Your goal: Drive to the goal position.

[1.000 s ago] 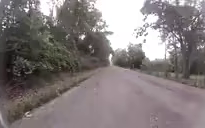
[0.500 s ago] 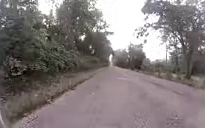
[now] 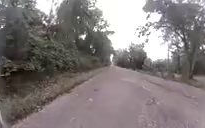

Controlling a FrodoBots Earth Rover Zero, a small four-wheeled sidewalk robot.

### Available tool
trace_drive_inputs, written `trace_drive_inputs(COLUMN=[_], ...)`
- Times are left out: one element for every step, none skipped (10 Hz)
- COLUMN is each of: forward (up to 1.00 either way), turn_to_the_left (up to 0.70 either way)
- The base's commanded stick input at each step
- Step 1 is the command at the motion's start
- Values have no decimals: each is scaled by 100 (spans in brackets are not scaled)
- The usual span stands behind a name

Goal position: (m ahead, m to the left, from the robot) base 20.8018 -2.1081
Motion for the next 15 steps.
trace_drive_inputs(forward=[70, 70, 70, 70, 70, 70, 70, 70, 70, 70, 70, 70, 70, 70, 70], turn_to_the_left=[0, 0, 0, 0, 0, 0, 0, 0, 0, 0, -1, -2, -4, -26, -34])
